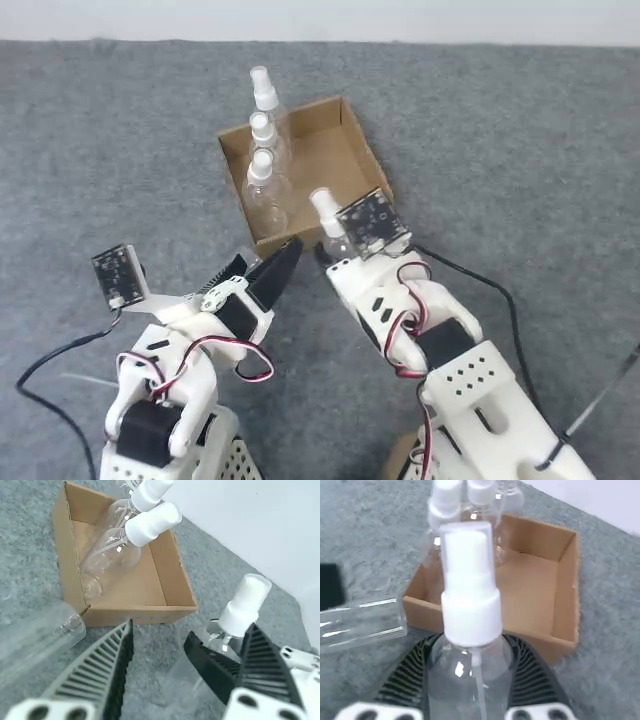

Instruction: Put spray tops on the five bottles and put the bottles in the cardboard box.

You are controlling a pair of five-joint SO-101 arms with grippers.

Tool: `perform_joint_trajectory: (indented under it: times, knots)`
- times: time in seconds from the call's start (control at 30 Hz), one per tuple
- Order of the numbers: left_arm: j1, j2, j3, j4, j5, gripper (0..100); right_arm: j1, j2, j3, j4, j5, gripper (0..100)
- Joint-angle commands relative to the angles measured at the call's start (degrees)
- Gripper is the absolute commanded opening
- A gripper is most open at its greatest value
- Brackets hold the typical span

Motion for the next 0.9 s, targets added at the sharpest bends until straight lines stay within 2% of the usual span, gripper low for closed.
perform_joint_trajectory:
  times: [0.0,0.13,0.3,0.43,0.63,0.87]
  knots:
    - [0.2,-1.1,-3.4,0.3,0.8,32,3.1,-2.5,-4.7,-1.0,-4.3,0.6]
    - [0.5,-1.1,-3.3,0.3,0.7,32,5.6,-2.5,-5.9,-0.7,-8.1,0.6]
    - [6.3,-1.1,-3.3,1.9,0.5,32,8.2,-2.5,-7.5,-1.1,-15.4,0.6]
    - [7.4,-1.1,-3.2,1.9,0.5,32,9.1,-2.5,-8.3,-1.2,-19.2,0.6]
    - [10.1,-1.1,-1.5,1.5,0.4,32,8.6,-2.5,-8.6,-1.4,-22.2,0.6]
    - [12.1,-1.1,-0.1,0.2,0.4,32,8.0,-2.4,-5.6,-9.4,-22.4,0.6]
